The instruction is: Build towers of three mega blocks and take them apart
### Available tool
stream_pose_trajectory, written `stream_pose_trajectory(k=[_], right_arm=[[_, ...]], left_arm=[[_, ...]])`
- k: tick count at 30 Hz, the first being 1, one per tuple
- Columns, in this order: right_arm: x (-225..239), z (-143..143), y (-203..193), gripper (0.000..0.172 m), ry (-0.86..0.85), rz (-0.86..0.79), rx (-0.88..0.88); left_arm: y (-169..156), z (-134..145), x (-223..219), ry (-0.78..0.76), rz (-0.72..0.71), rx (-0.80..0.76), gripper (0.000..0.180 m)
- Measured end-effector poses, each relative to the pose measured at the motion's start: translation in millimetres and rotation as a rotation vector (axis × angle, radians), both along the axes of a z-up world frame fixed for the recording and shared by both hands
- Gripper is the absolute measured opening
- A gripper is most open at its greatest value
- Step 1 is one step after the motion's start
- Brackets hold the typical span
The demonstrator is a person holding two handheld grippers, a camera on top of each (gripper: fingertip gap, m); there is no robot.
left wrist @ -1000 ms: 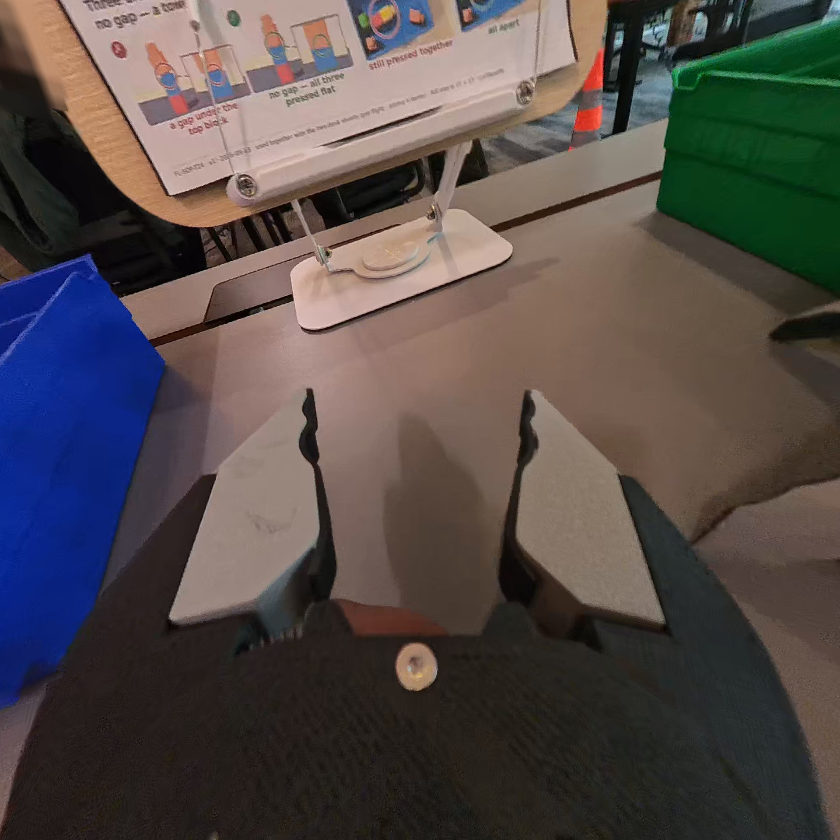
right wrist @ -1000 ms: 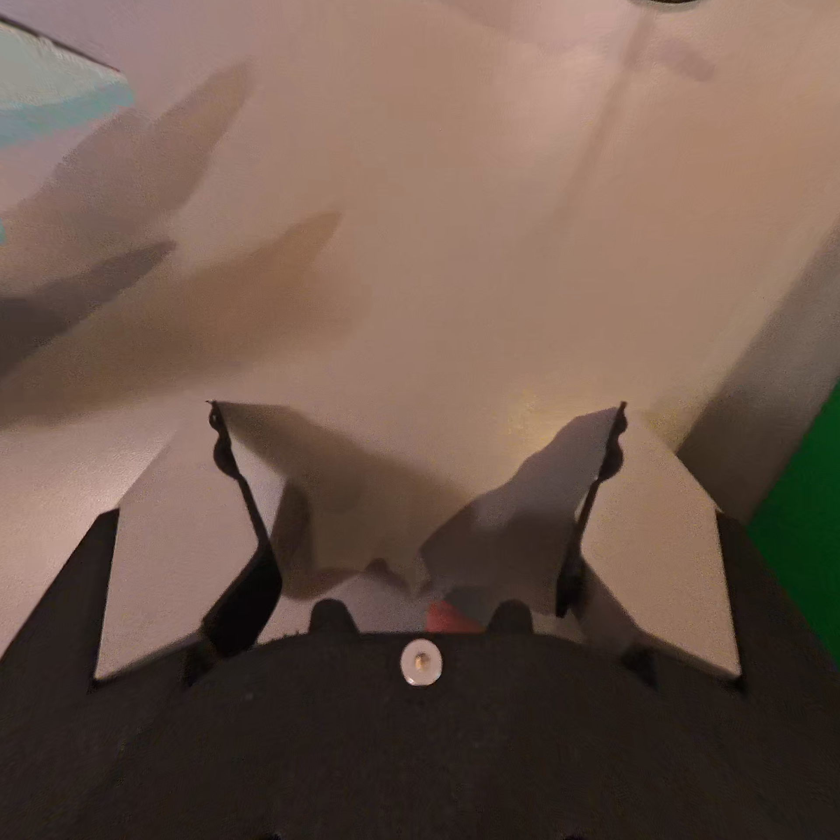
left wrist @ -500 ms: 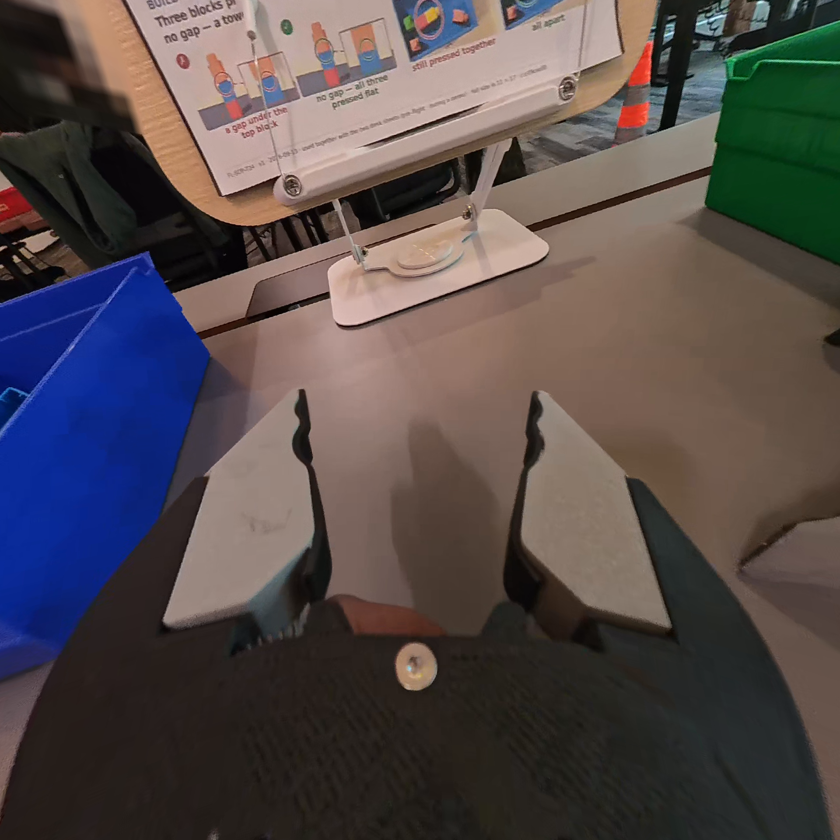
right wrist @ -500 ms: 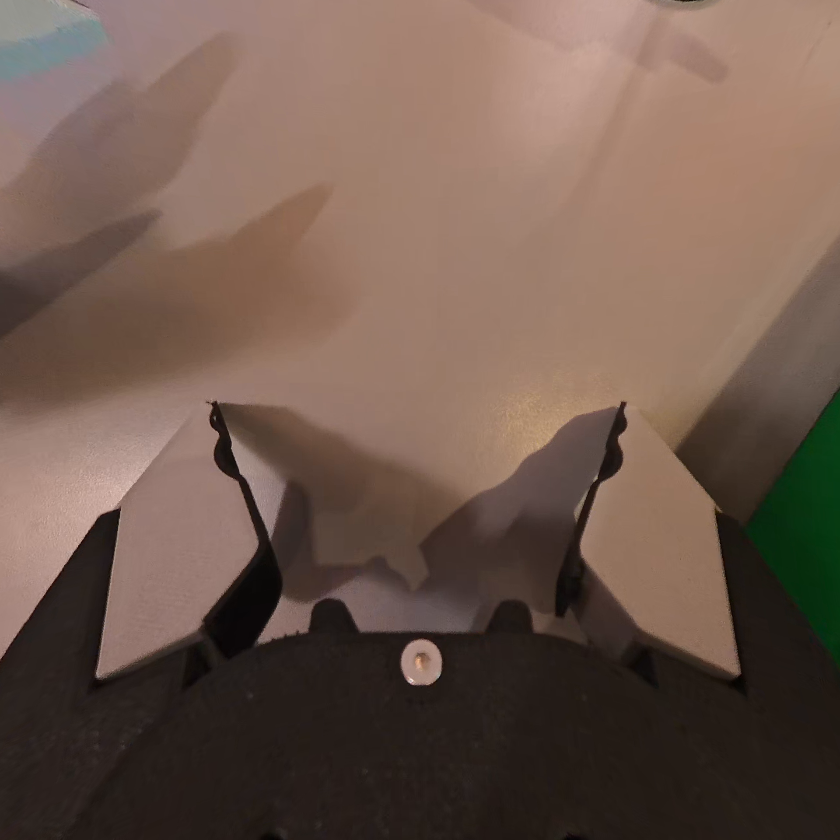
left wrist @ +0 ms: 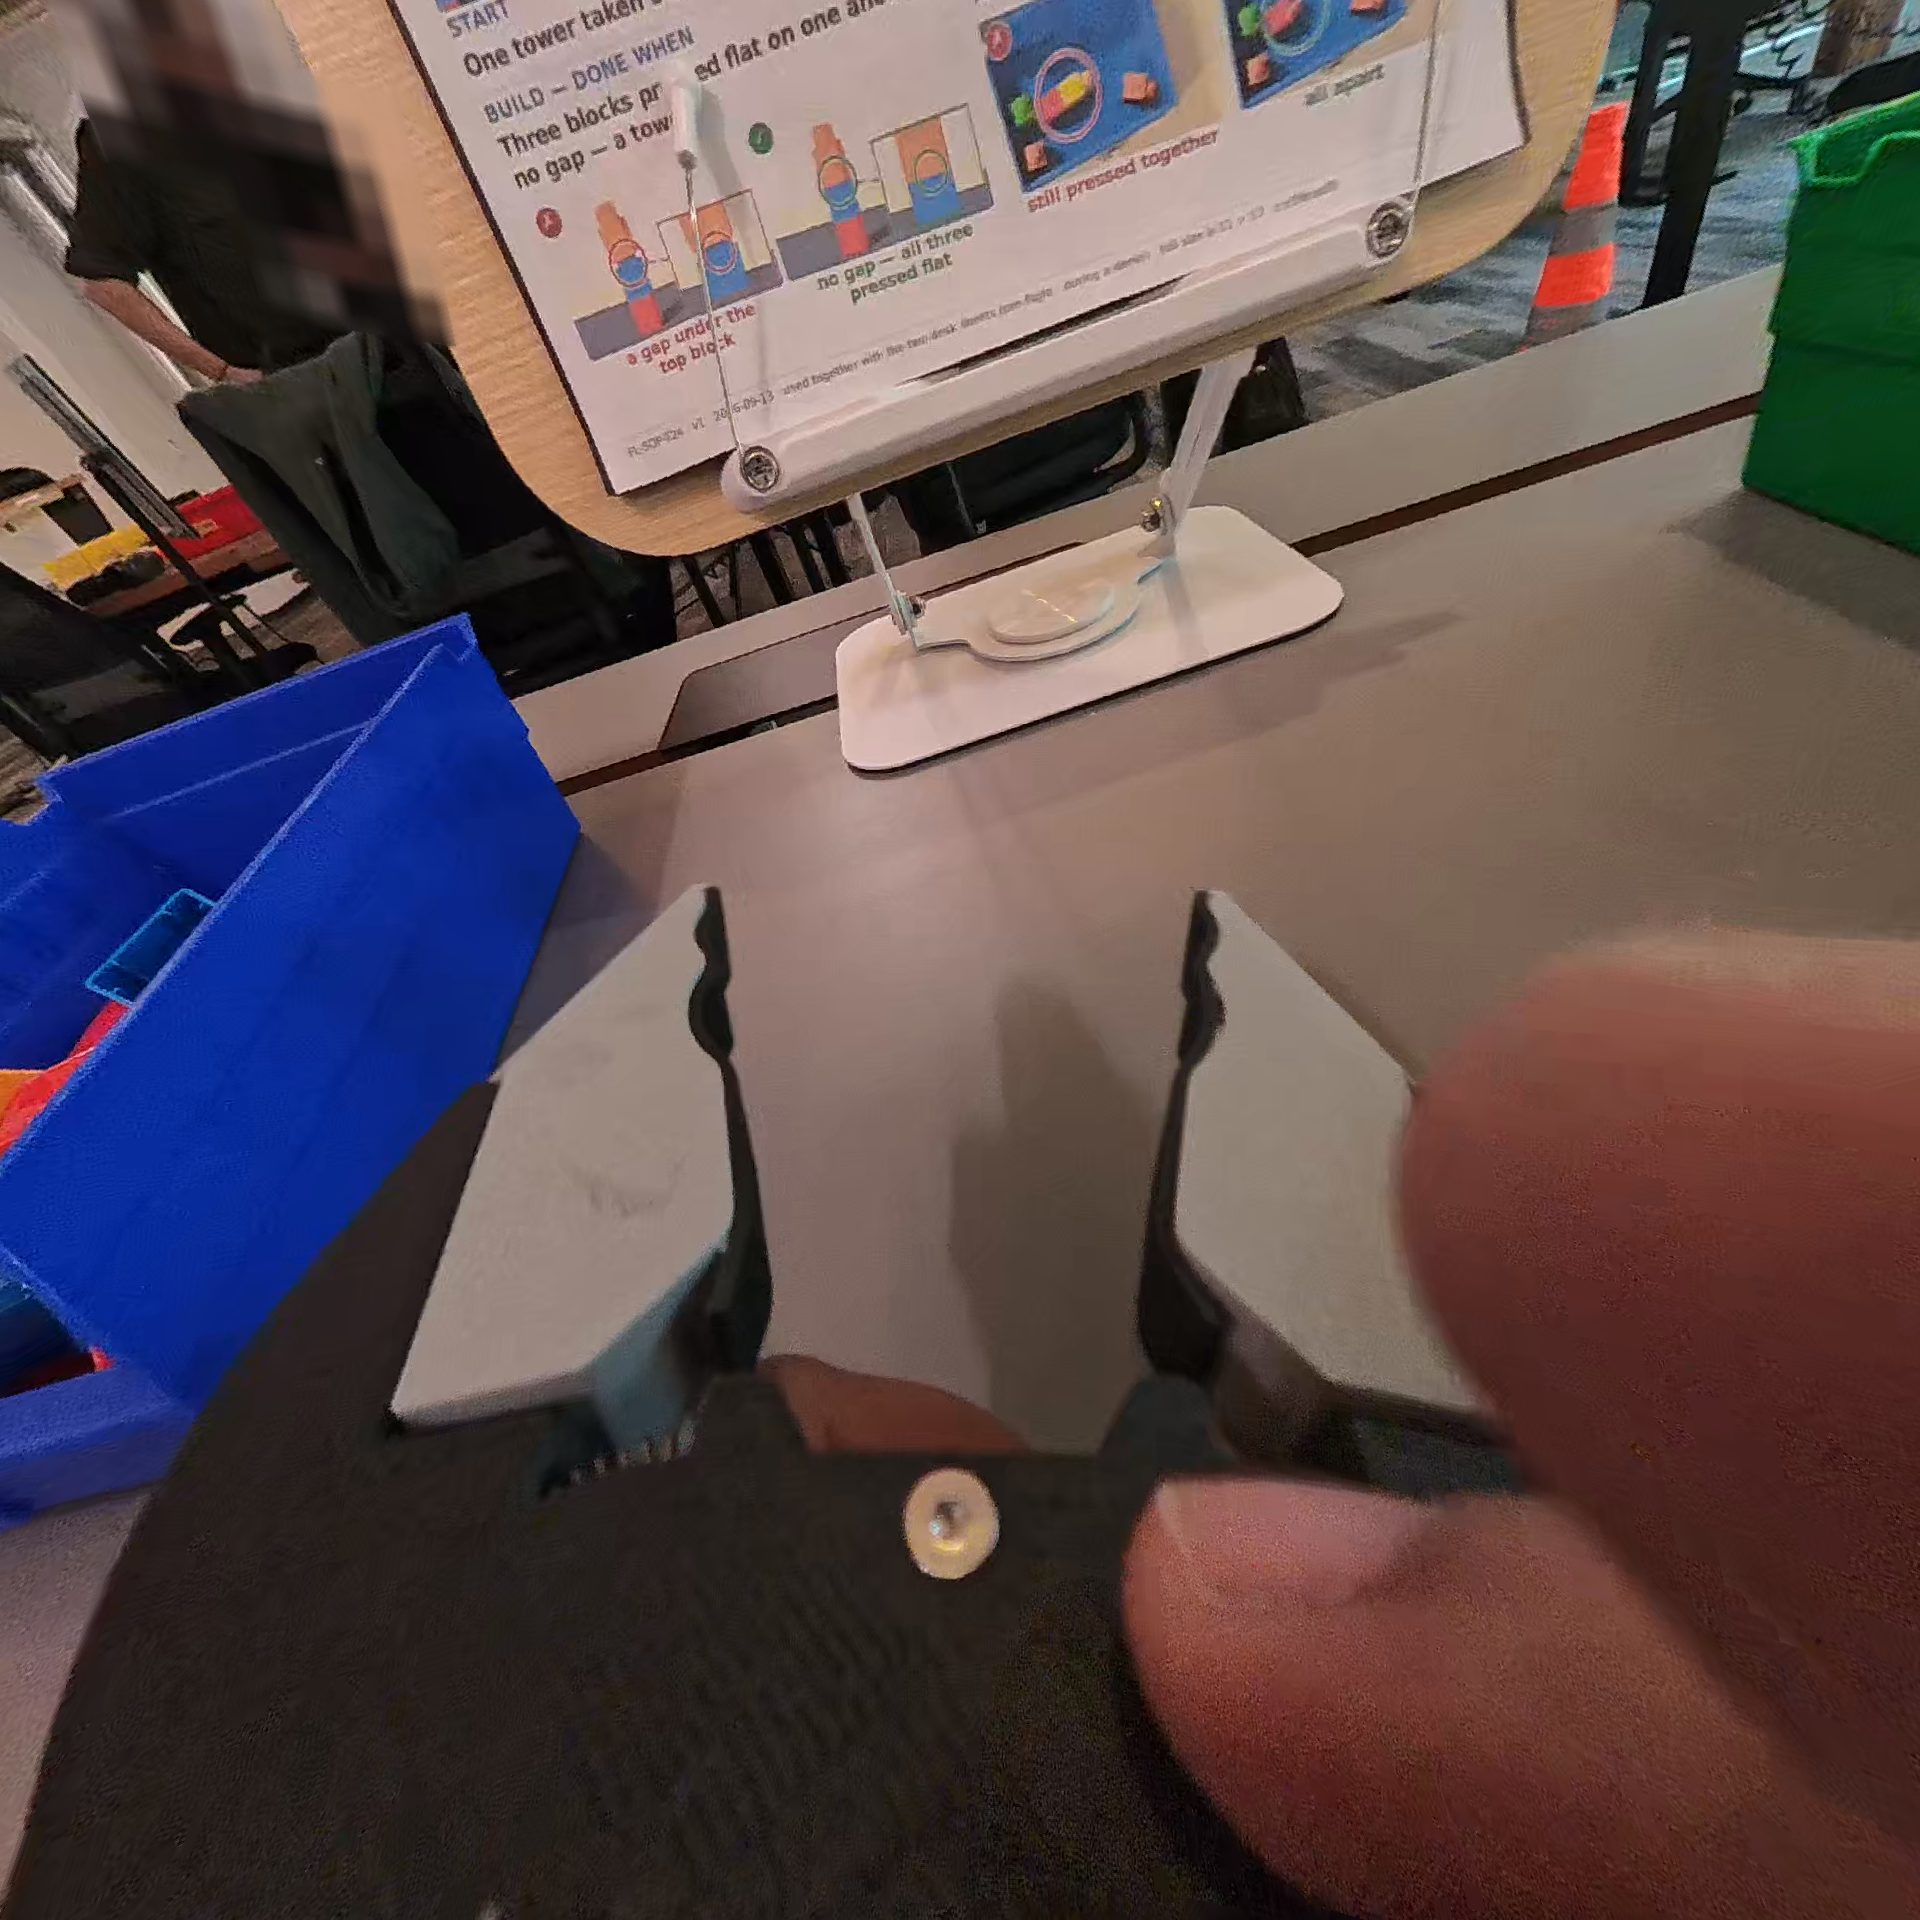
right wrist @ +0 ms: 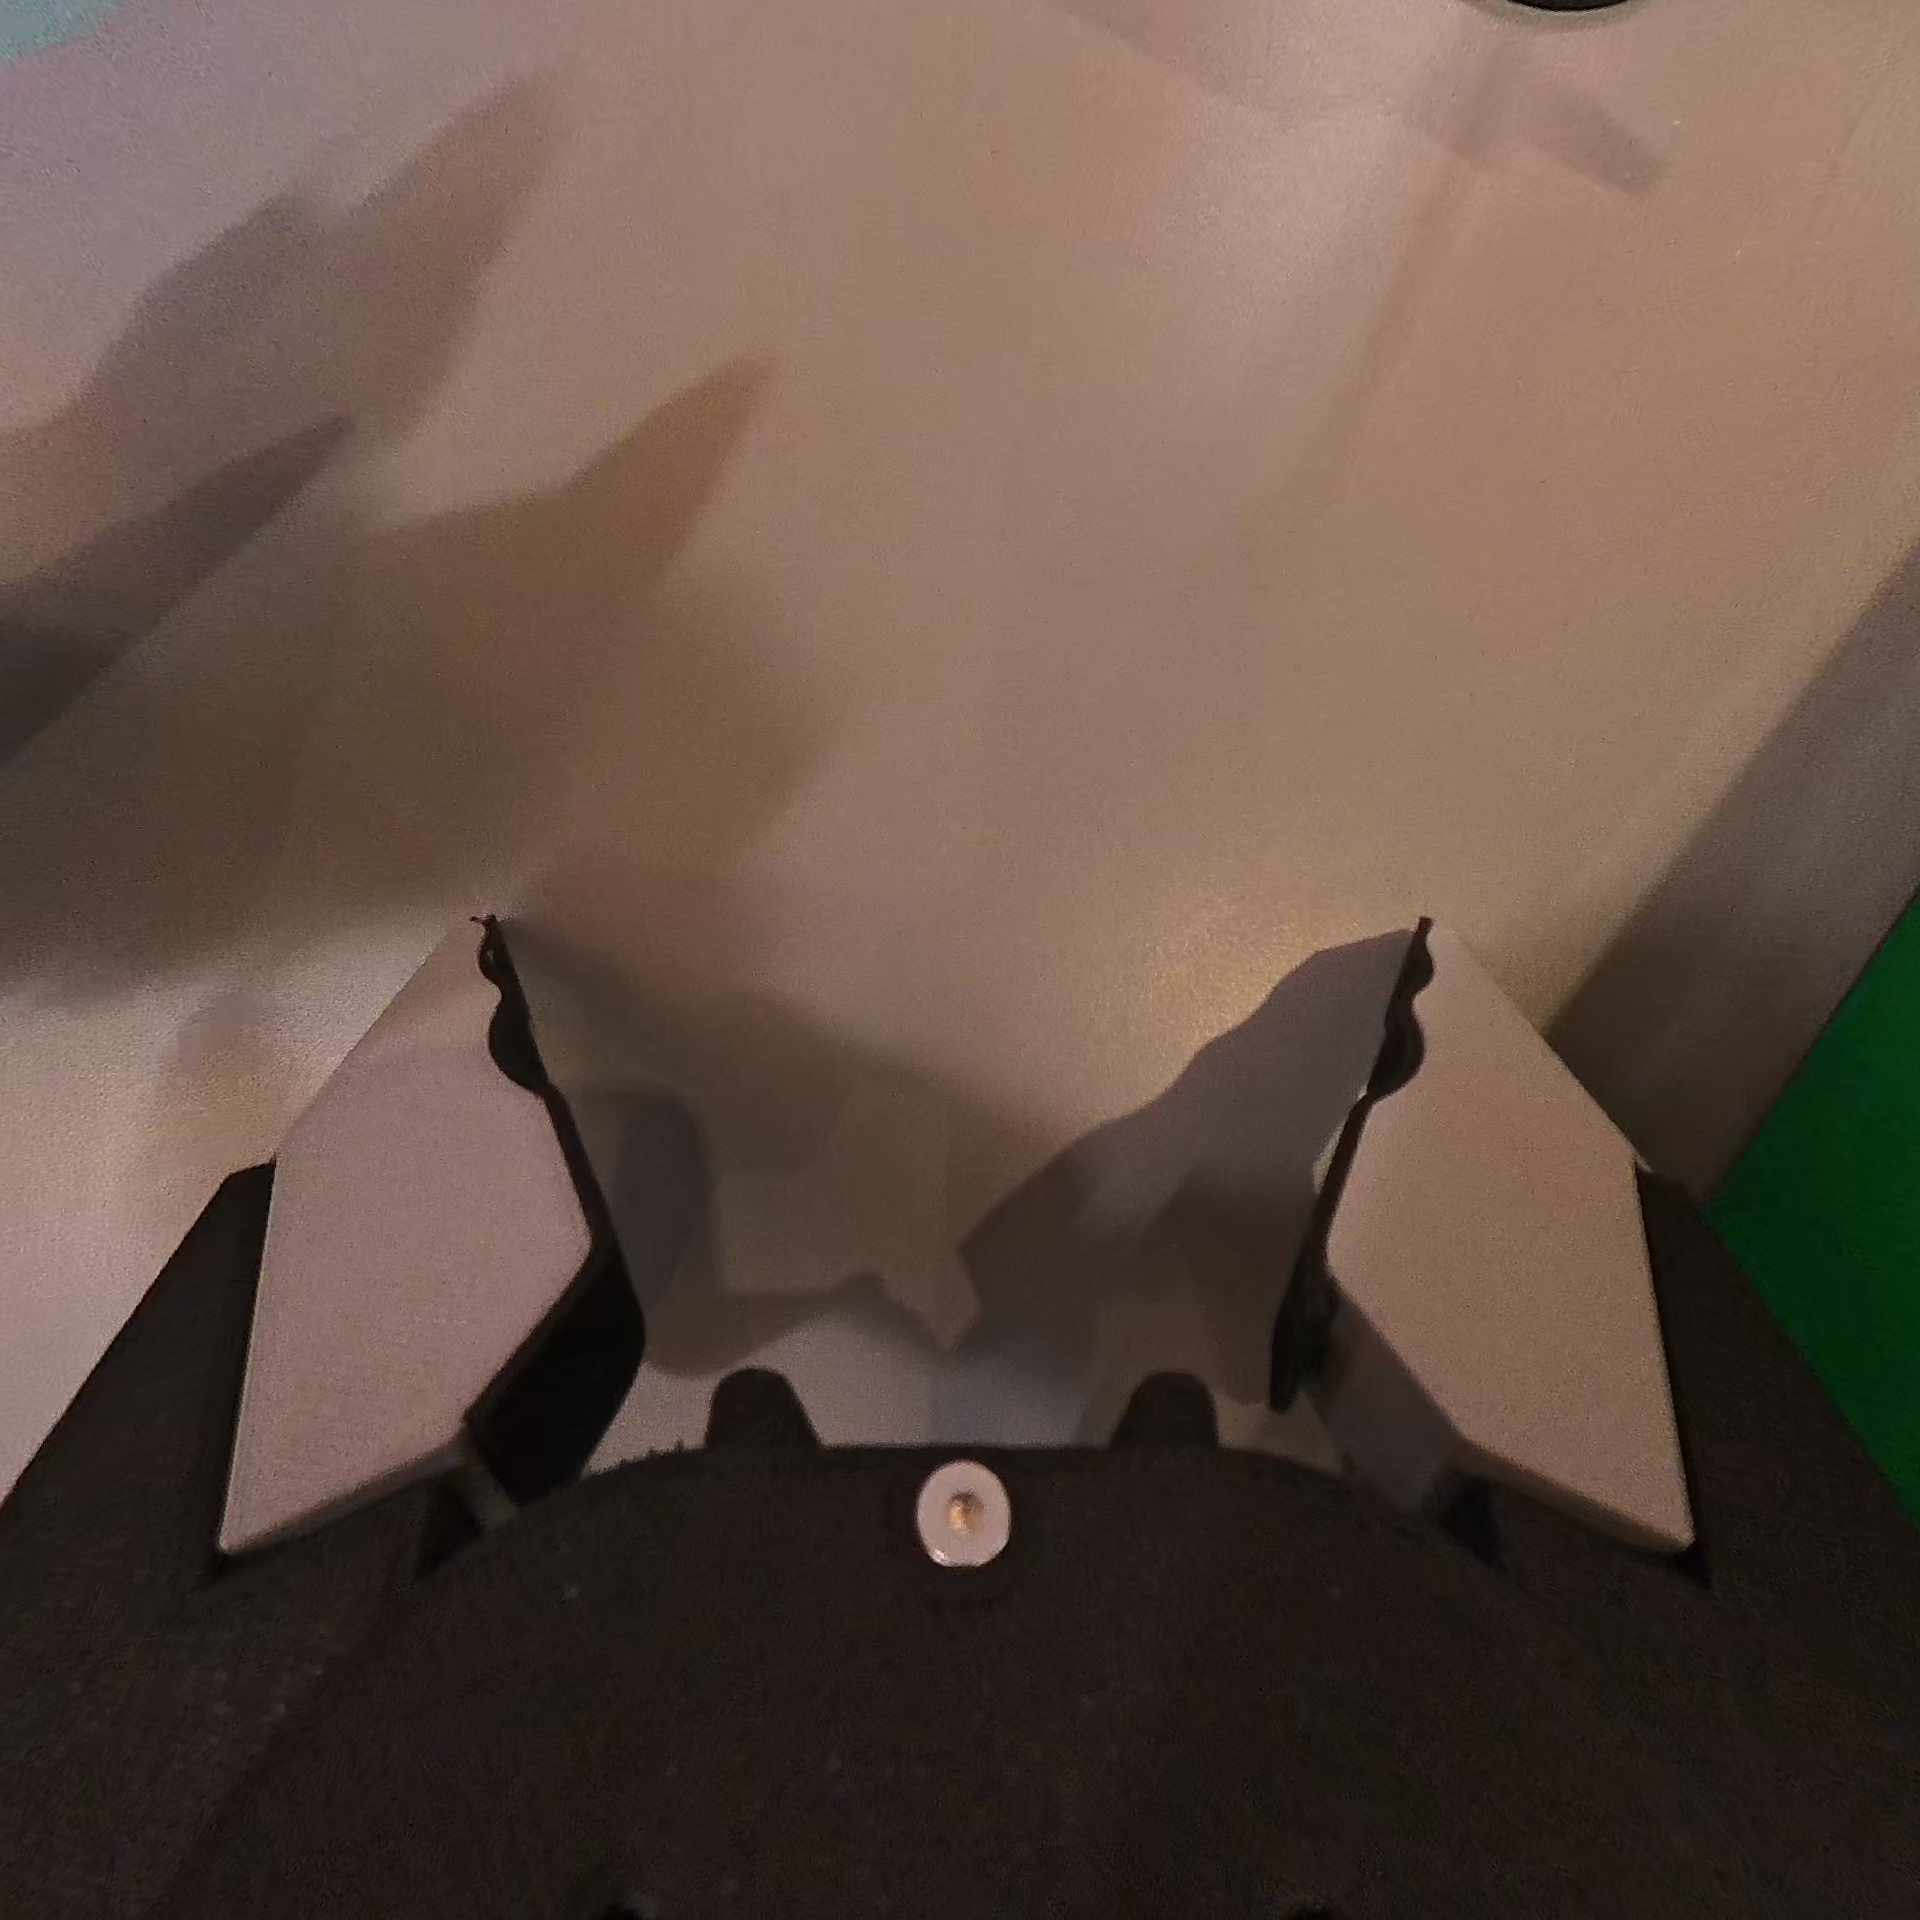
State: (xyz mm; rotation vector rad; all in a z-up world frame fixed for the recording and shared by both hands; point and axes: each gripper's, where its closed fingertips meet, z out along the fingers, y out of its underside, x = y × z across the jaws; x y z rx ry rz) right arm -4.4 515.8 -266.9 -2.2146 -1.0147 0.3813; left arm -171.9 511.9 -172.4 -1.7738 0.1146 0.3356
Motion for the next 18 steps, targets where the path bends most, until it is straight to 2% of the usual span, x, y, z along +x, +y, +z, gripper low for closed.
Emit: stream_pose_trajectory(k=[18], right_arm=[[-0.3, -0.1, 0.5, 0.156, 0.000, 0.000, 0.000]], left_arm=[[0.6, -2.4, 5.8, -0.010, -0.029, -0.017, 0.090]])
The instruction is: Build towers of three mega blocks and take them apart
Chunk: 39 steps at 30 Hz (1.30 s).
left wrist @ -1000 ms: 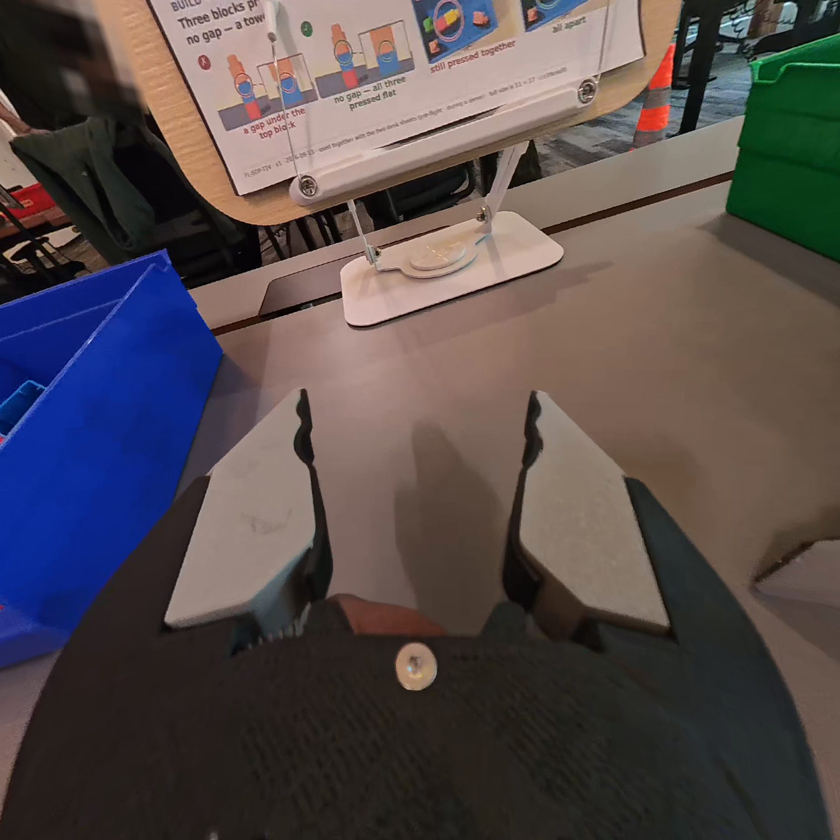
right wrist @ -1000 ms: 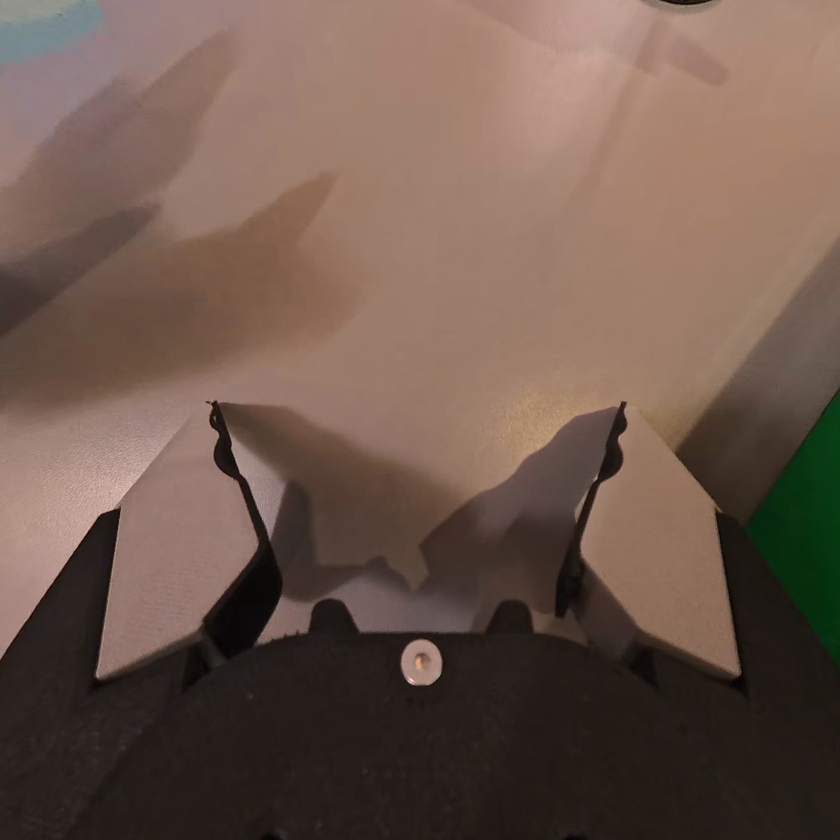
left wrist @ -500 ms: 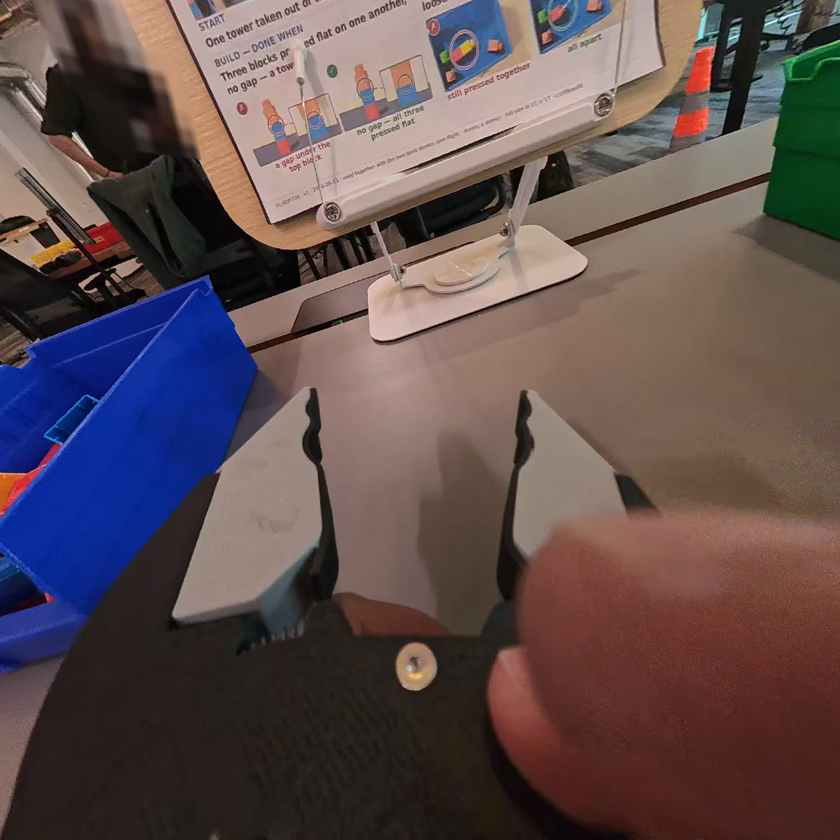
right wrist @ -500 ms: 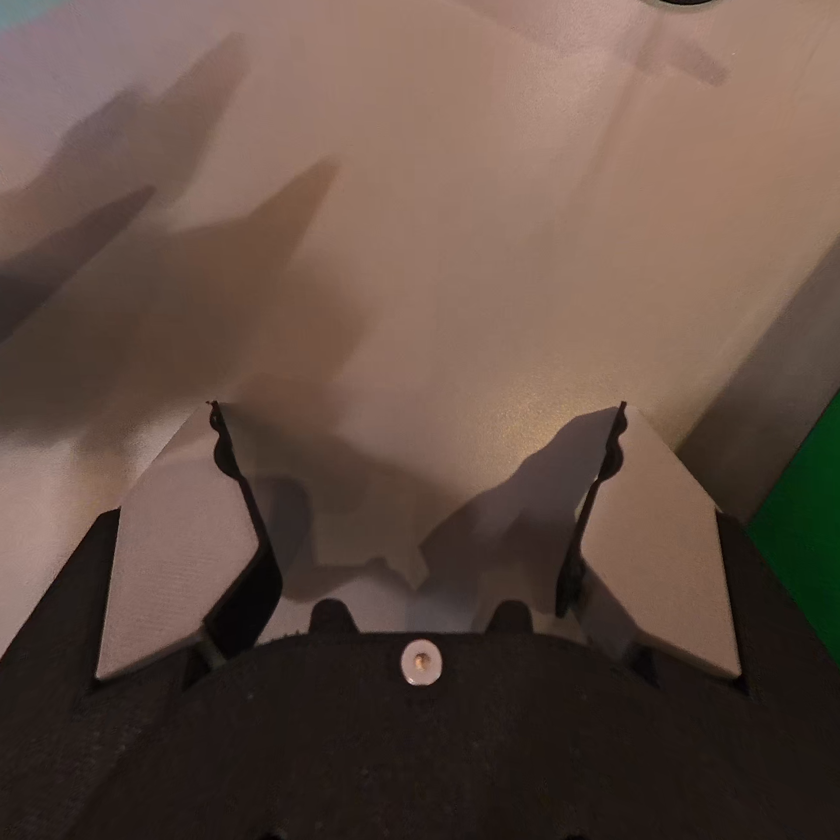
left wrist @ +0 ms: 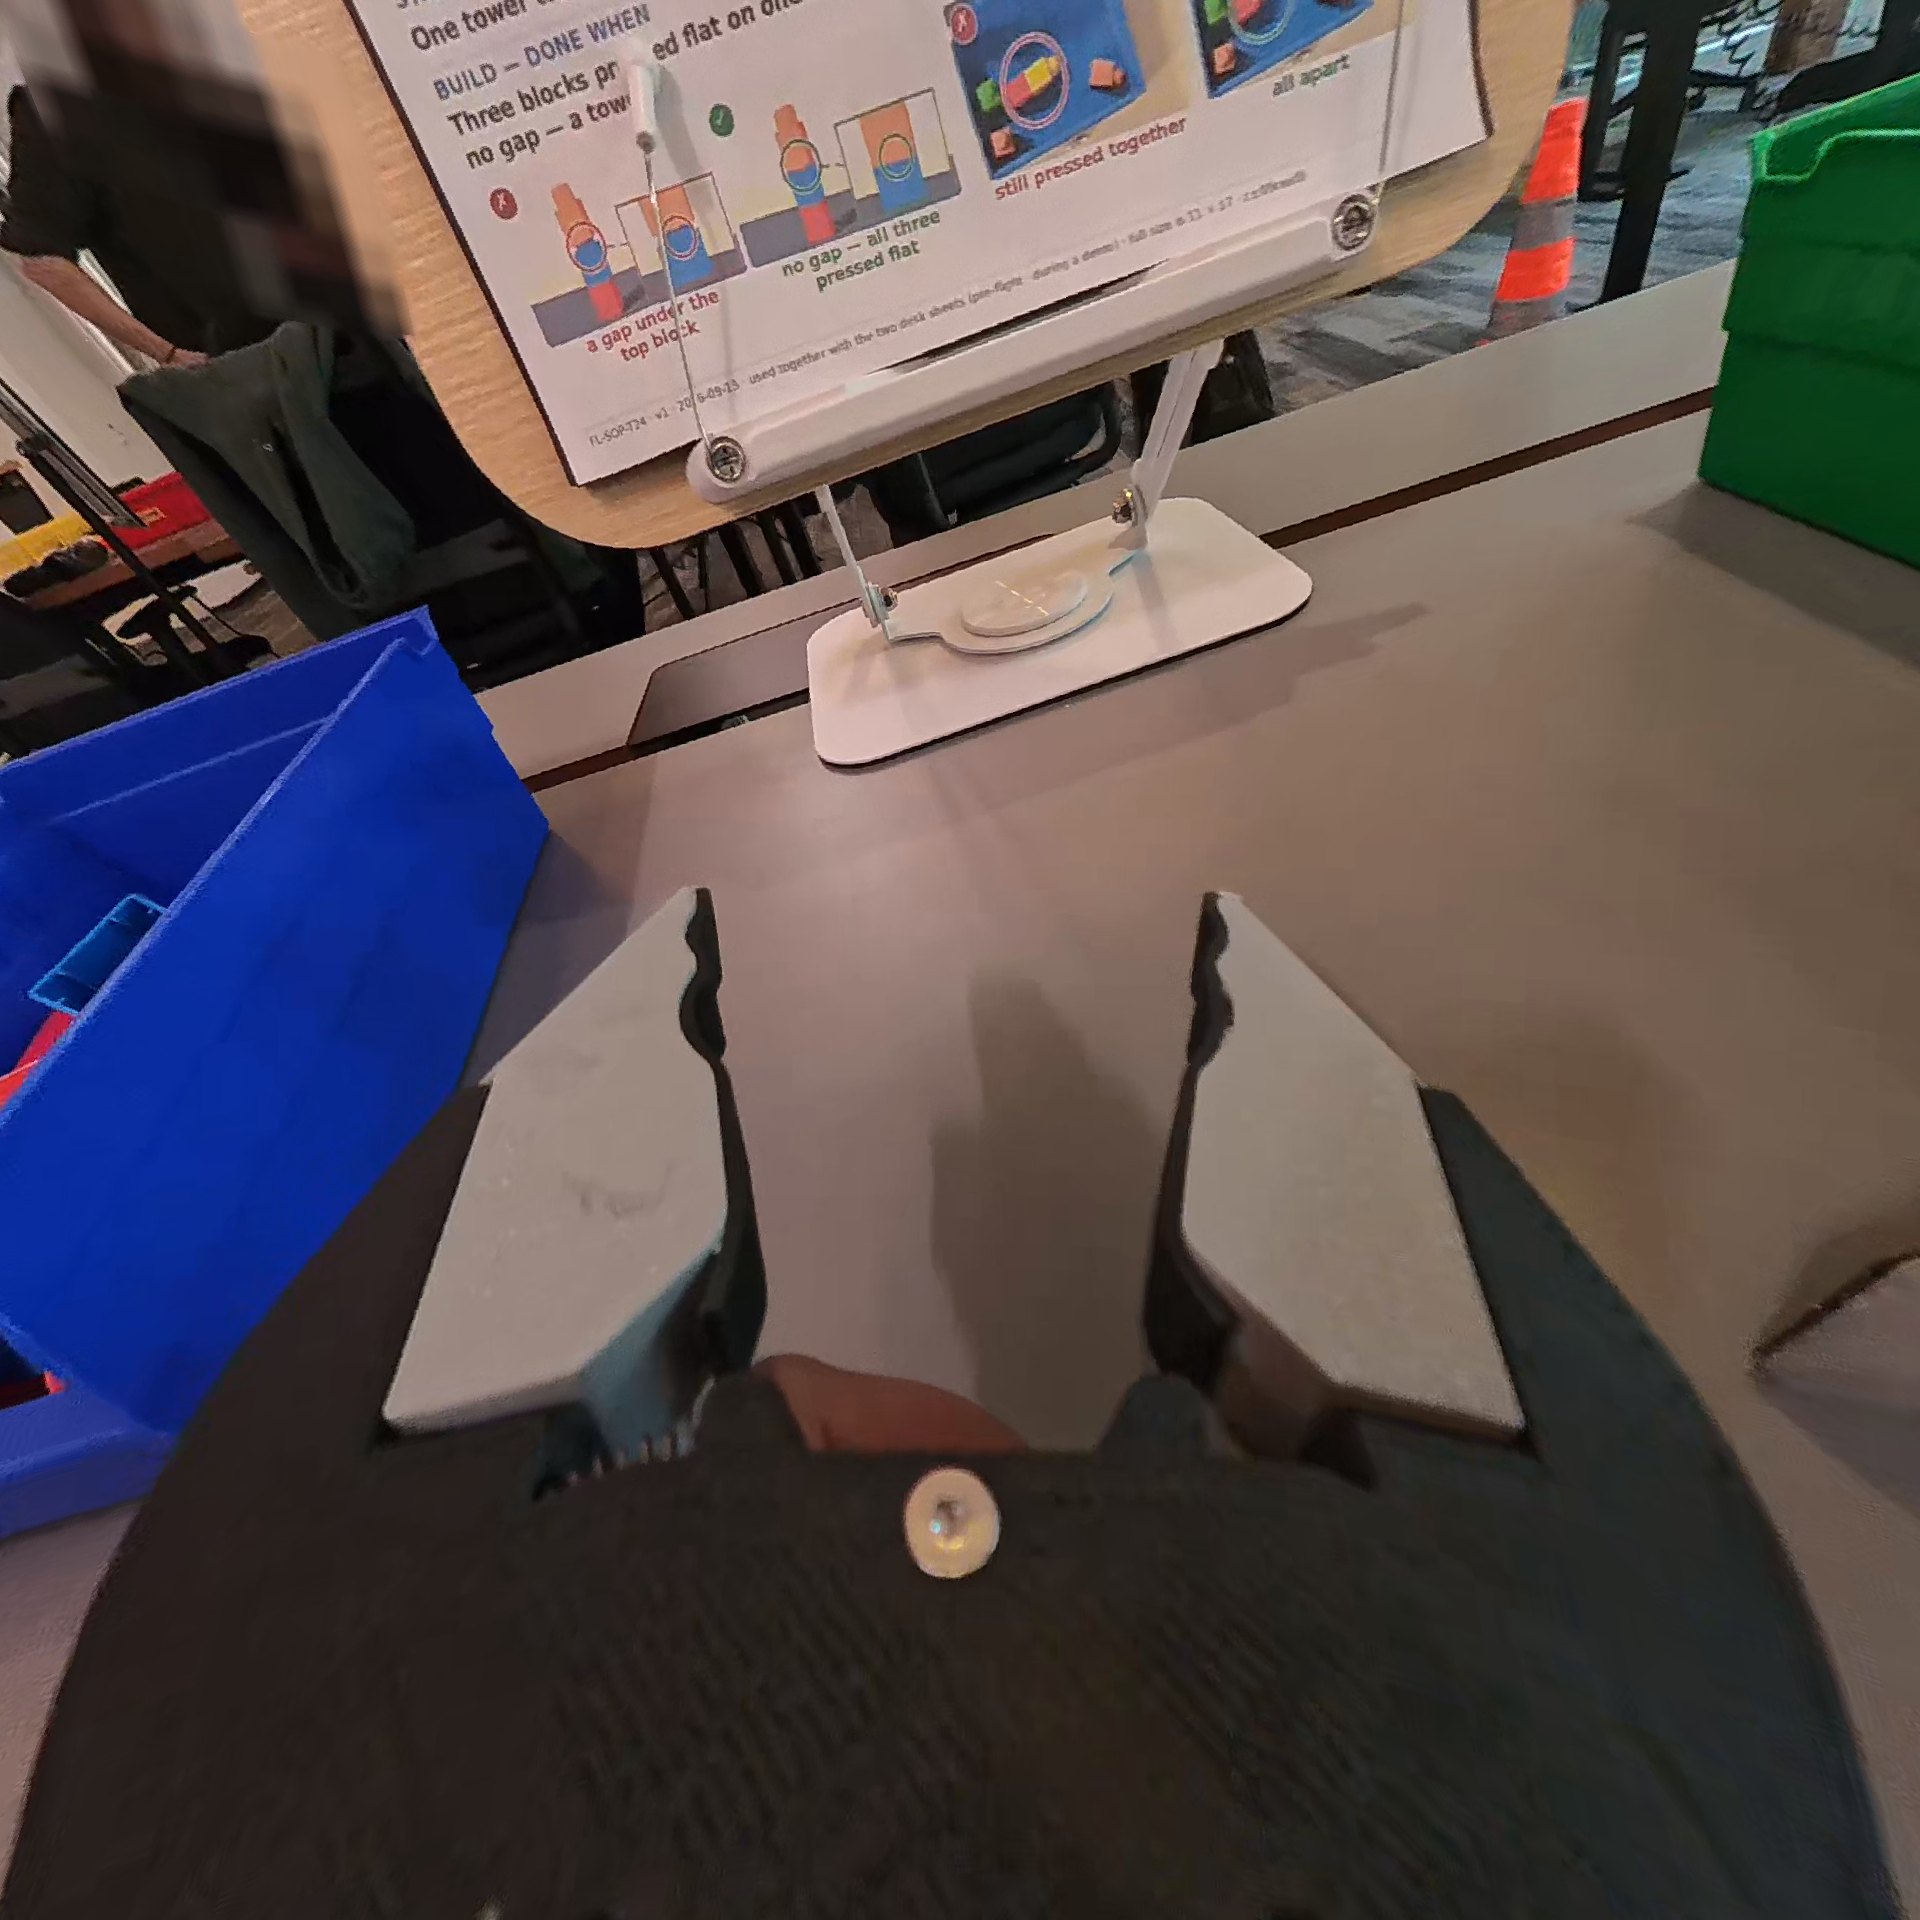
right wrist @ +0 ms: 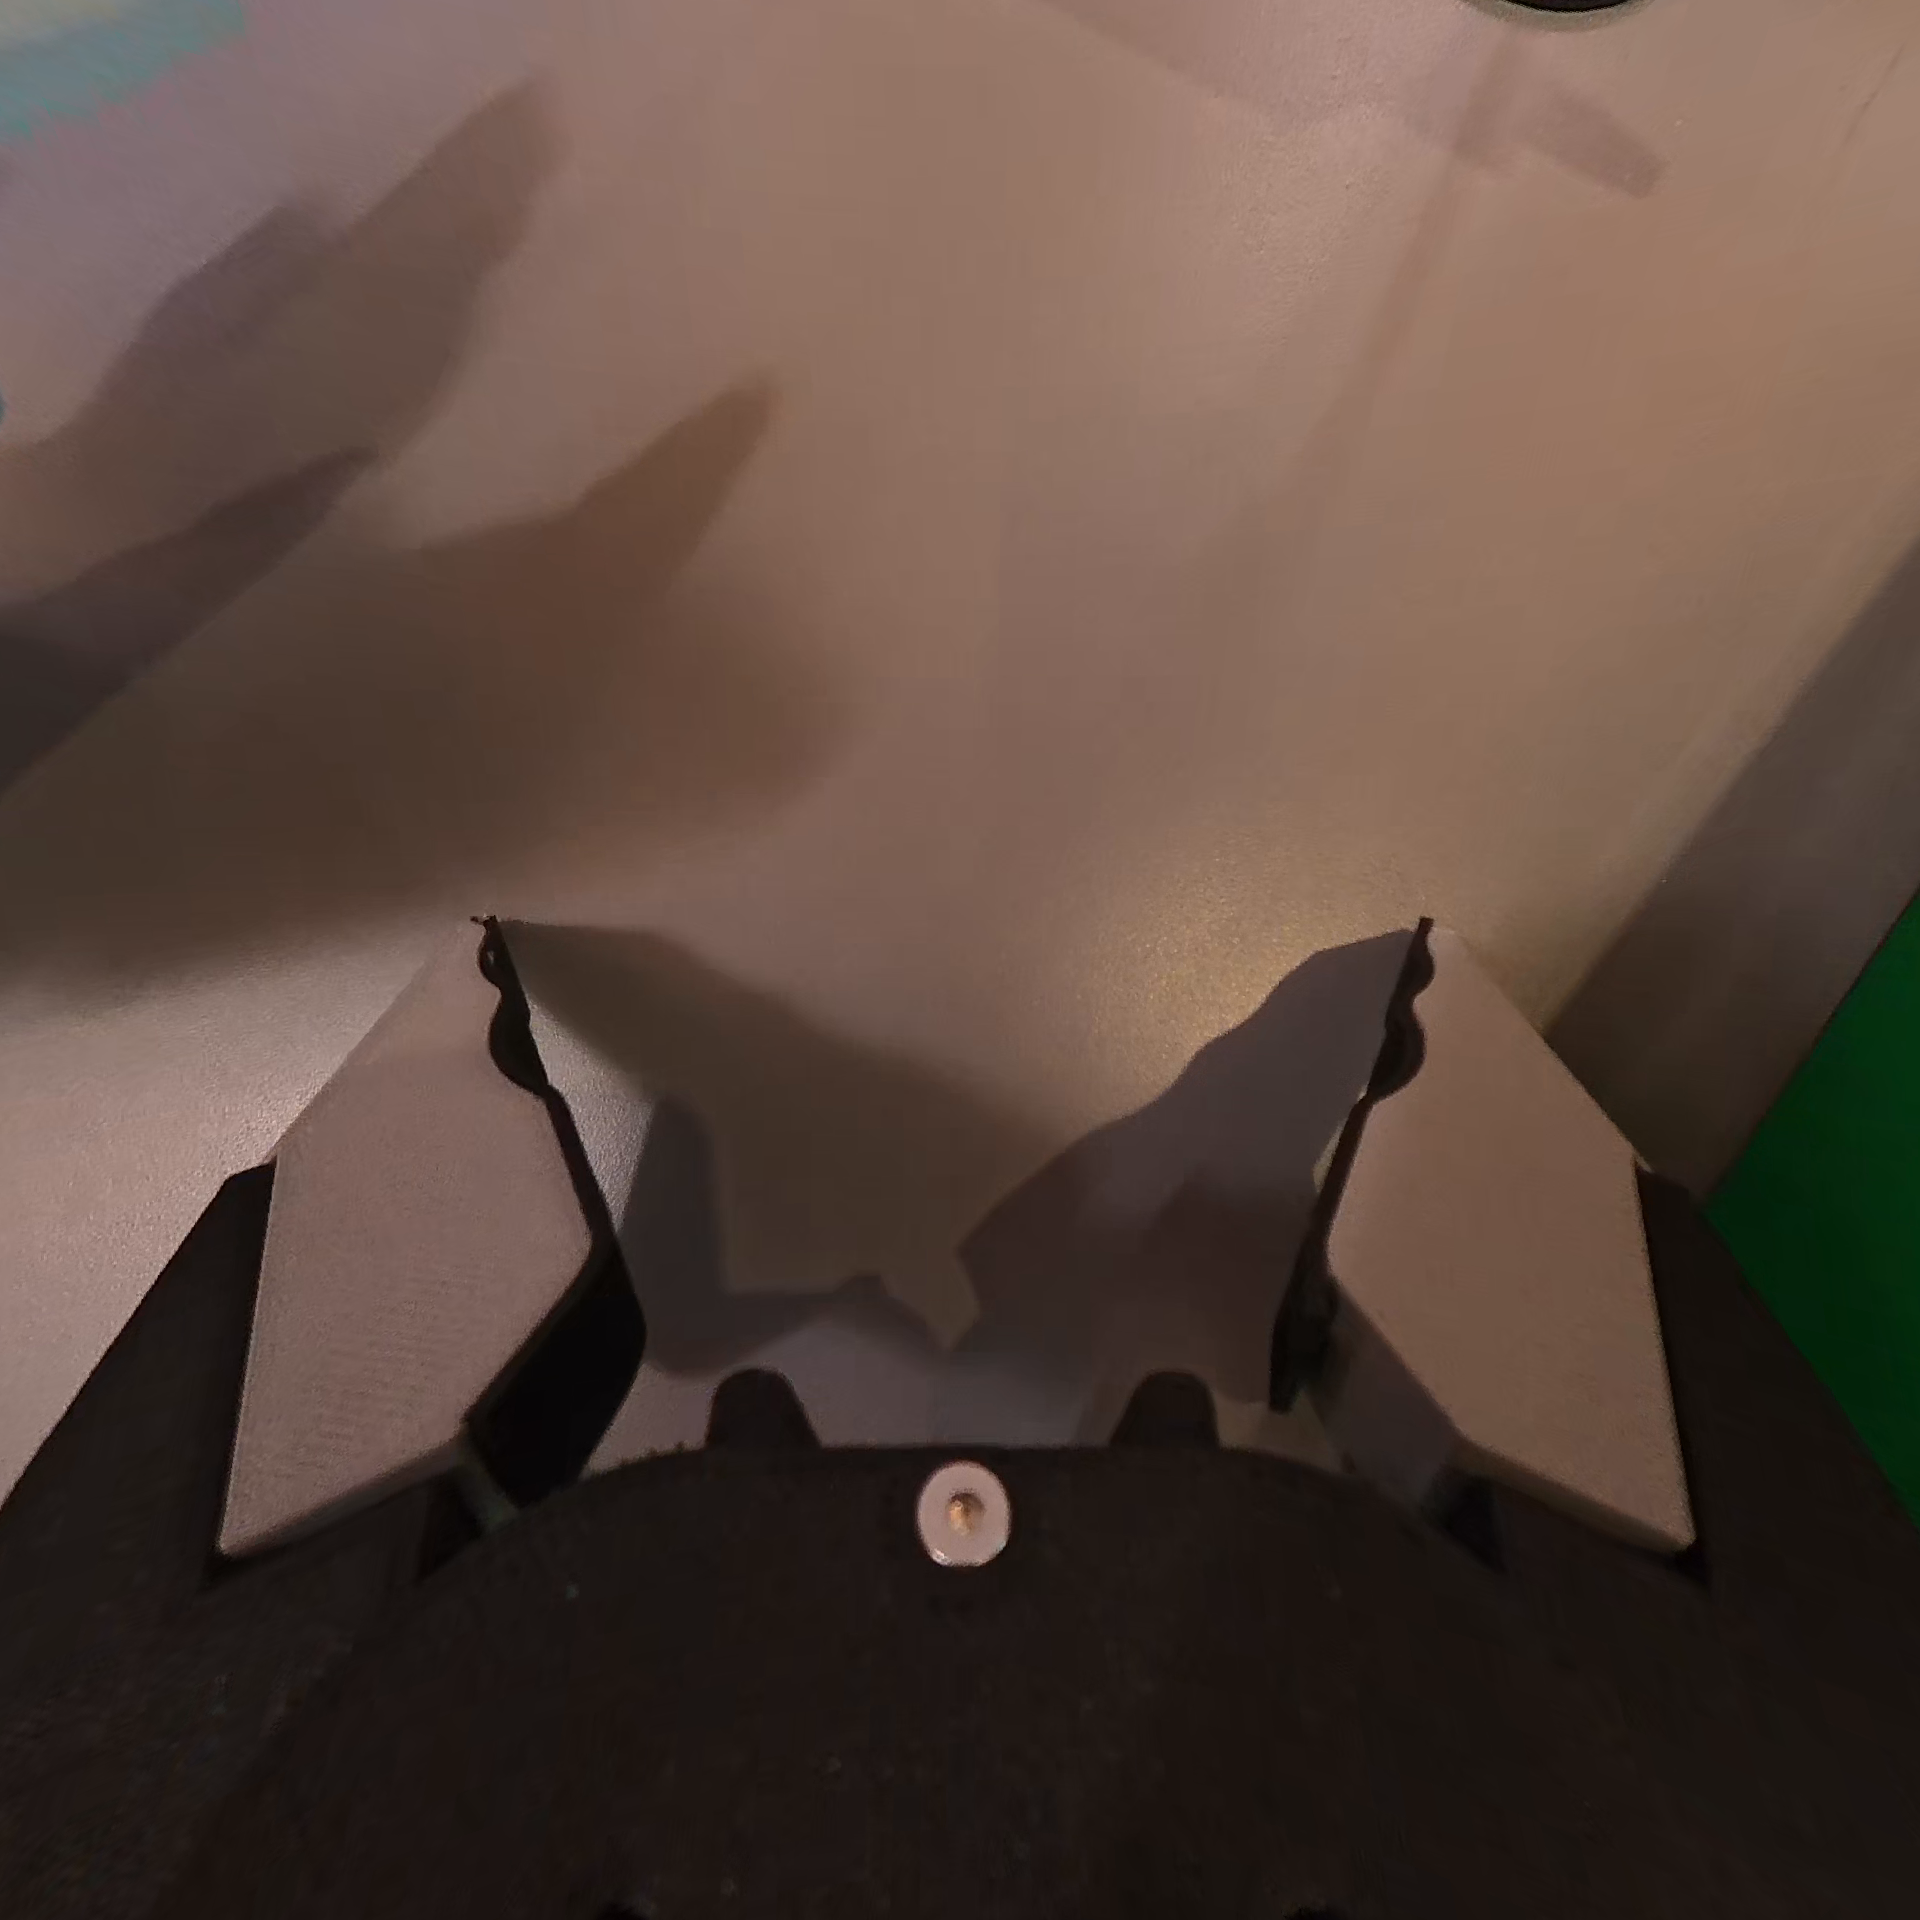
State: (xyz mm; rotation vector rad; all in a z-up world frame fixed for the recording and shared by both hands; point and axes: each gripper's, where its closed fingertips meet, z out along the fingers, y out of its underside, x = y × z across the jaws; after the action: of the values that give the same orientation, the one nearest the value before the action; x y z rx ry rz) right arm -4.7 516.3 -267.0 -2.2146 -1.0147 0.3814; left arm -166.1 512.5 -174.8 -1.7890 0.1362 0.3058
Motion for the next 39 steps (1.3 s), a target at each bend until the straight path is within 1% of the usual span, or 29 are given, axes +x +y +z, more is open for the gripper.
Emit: stream_pose_trajectory(k=[4, 7, 16, 22, 26, 33, 36, 38, 39], right_arm=[[0, 0, 0, 0.156, 0.000, 0.000, 0.000], [0, 0, 0, 0.156, 0.000, 0.000, -0.001], [0, 0, 0, 0.156, 0.000, 0.001, 0.000], [0, 0, 0, 0.156, 0.000, 0.001, 0.000], [0, 0, 0, 0.157, 0.000, 0.001, 0.000], [0, 0, 0, 0.157, 0.001, -0.001, 0.000], [-12, 0, 9, 0.156, -0.001, -0.006, -0.001], [-20, 0, 18, 0.157, 0.000, -0.040, -0.001], [-25, 0, 18, 0.156, 0.003, -0.007, -0.001]], left_arm=[[0, 0, 7, 0.064, -0.017, 0.002, 0.090], [0, 0, 8, 0.073, -0.018, 0.002, 0.090], [0, -1, 3, 0.031, -0.015, -0.006, 0.090], [0, -1, -4, -0.047, -0.006, -0.008, 0.090], [0, -2, -4, -0.073, -0.013, -0.015, 0.090], [0, -2, 3, -0.050, -0.033, -0.013, 0.089], [0, -2, 5, -0.062, -0.050, -0.012, 0.087], [0, -2, 5, -0.072, -0.055, -0.014, 0.087], [0, -2, 4, -0.079, -0.057, -0.015, 0.087]])
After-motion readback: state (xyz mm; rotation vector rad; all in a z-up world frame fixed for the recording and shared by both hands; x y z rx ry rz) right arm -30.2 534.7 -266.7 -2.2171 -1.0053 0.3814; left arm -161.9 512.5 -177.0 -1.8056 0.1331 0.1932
